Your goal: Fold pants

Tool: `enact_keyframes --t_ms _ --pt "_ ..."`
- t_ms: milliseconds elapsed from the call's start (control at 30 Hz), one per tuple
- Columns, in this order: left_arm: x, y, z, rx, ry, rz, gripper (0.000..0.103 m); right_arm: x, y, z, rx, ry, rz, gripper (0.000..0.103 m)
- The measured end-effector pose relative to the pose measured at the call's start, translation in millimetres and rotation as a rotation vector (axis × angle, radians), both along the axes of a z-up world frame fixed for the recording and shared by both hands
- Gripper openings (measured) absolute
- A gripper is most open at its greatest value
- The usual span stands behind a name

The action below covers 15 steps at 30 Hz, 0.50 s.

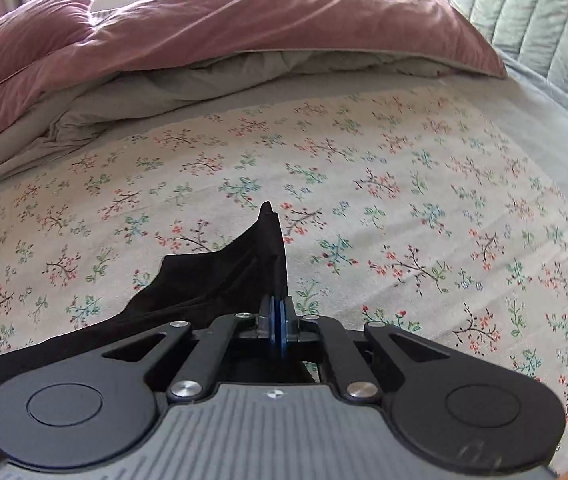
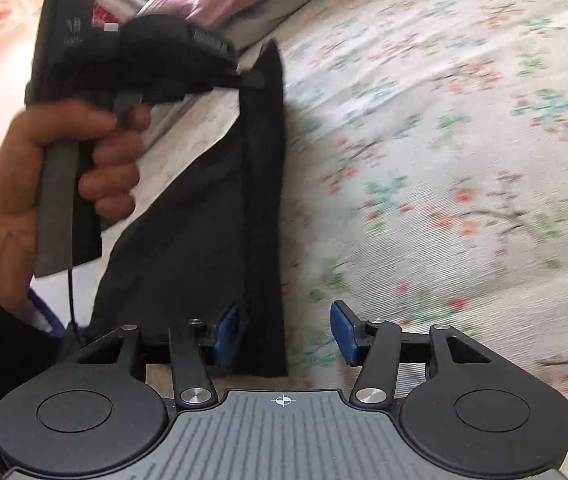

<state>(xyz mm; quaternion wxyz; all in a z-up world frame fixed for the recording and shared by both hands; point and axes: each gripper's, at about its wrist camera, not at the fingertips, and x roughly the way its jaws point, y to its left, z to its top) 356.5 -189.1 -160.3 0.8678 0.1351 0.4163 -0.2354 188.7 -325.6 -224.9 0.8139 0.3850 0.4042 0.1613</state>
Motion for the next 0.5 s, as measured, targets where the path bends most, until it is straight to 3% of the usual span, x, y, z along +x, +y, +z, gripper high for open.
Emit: enact_keyframes --t_ms 33,67,100,200,367,433,500 --pt "1 6 1 -0.012 -0.001 0.015 0.012 0 2 2 0.008 -0.003 -0.002 0.042" --pt "2 12 2 -0.018 -0.004 0.033 0.012 -1 2 5 0.012 -0.017 0.001 0.022" --pt "3 19 2 -0.019 -0.008 0.050 0.012 -3 4 9 -0.002 -0.035 -0.004 0.010" --pt "8 39 2 -0.049 0.001 0.087 0.013 -10 8 25 -0.066 -0.103 -0.016 0.007" --pt "18 58 -11 -0.117 0.089 0.132 0.020 -21 33 44 -0.174 -0.210 0.008 0.007" --pt "18 54 -14 -0.127 0.111 0.114 0.033 -24 47 54 -0.257 -0.252 0.032 0.007" --pt "14 43 -13 -0.128 0.124 0.079 0.054 -27 61 59 -0.330 -0.288 0.056 0.007"
